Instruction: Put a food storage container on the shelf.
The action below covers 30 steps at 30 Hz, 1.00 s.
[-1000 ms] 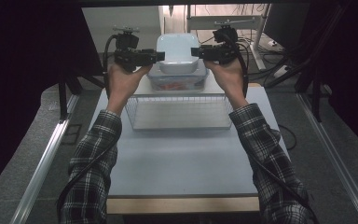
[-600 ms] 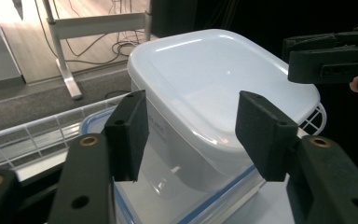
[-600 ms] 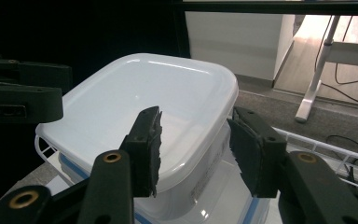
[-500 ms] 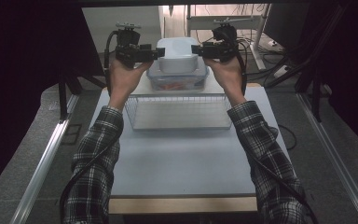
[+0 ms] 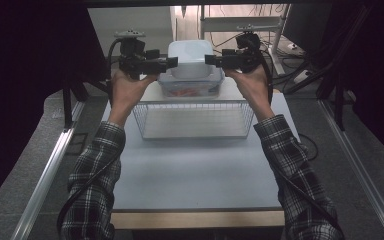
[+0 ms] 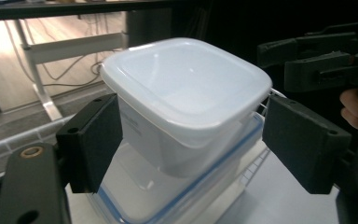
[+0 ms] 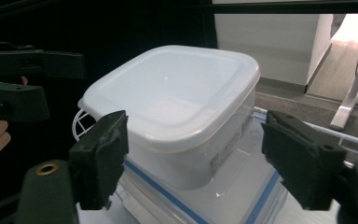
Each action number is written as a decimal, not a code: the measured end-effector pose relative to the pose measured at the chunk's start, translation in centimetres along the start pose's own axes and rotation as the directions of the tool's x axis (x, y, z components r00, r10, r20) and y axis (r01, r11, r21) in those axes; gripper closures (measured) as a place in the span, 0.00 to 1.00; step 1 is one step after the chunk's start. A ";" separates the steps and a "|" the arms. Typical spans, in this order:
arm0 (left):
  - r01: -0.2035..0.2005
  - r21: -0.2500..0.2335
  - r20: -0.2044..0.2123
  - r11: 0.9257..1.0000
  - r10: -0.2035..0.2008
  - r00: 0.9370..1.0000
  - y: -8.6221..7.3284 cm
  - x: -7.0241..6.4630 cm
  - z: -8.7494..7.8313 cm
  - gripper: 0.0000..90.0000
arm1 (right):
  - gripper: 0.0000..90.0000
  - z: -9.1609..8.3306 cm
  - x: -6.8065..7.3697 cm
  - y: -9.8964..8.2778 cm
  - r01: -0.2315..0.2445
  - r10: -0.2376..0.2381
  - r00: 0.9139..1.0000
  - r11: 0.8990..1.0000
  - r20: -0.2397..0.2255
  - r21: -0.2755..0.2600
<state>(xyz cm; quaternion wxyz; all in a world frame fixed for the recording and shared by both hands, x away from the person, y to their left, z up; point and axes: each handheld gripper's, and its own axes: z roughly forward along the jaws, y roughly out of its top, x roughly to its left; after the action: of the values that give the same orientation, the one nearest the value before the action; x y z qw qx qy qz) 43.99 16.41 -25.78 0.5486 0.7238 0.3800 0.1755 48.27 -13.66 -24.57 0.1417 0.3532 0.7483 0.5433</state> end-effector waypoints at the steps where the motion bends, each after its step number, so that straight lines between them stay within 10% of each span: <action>1: -0.003 0.002 0.009 1.000 0.003 1.000 -0.2 -0.1 -0.1 0.19 | 0.23 -0.1 0.0 -0.1 0.007 -0.007 1.000 1.000 -0.003 0.003; 11: -0.065 -0.011 0.109 0.998 0.065 0.992 -2.2 -0.9 -1.2 0.14 | 0.11 -1.0 0.4 -1.9 0.054 -0.054 0.998 0.998 -0.038 0.013; 30: -0.127 0.009 0.154 0.992 0.124 0.980 -7.1 -1.9 -1.5 0.05 | 0.07 -2.5 1.3 -6.8 0.137 -0.134 0.988 0.990 -0.074 0.040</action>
<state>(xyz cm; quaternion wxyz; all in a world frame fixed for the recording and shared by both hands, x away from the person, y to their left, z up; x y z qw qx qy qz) 39.21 16.79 -31.59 0.5573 0.7627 0.2919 0.1502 43.30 -15.67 -29.66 0.1437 0.2853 0.7871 0.5277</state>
